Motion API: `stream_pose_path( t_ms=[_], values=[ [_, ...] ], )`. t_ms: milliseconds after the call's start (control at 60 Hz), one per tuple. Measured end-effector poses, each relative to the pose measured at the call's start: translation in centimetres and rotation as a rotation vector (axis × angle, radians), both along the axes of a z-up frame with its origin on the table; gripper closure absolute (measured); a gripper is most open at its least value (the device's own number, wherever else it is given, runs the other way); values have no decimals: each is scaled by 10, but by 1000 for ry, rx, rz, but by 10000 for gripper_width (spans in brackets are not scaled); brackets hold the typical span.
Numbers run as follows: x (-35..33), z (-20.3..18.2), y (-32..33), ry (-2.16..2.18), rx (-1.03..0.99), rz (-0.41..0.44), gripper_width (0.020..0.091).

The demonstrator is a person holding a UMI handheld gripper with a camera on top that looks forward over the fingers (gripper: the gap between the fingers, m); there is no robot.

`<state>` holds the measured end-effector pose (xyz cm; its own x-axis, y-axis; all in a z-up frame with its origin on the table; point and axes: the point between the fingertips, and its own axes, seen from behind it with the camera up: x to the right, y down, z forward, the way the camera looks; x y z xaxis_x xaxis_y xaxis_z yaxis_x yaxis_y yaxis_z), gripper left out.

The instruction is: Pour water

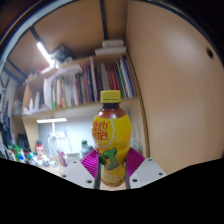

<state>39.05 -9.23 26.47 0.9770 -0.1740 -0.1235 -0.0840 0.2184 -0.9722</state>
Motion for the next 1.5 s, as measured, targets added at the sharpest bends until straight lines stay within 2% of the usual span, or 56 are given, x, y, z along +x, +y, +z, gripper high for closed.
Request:
stream_pose_path(
  t_ms=[100,233,450,667,717,850,933,950,1167,1383,1500],
  values=[
    [19,-68,15,27,-124,-22,760],
    [31,-129,40,50,-230,-32,759],
    [47,-193,58,37,-378,-58,747],
    [44,-193,59,5,-360,-58,735],
    [45,-192,62,0,-364,-60,709],
    [47,-193,57,-5,-394,-85,531],
    [54,-191,47,-12,-422,-114,267],
    [55,-188,43,-14,-418,-121,245],
    [45,-165,-29,-69,-448,-207,255],
    [-24,-151,-102,-103,-513,-182,258],
    [-76,-148,-128,-59,-501,-120,258]
  ],
)
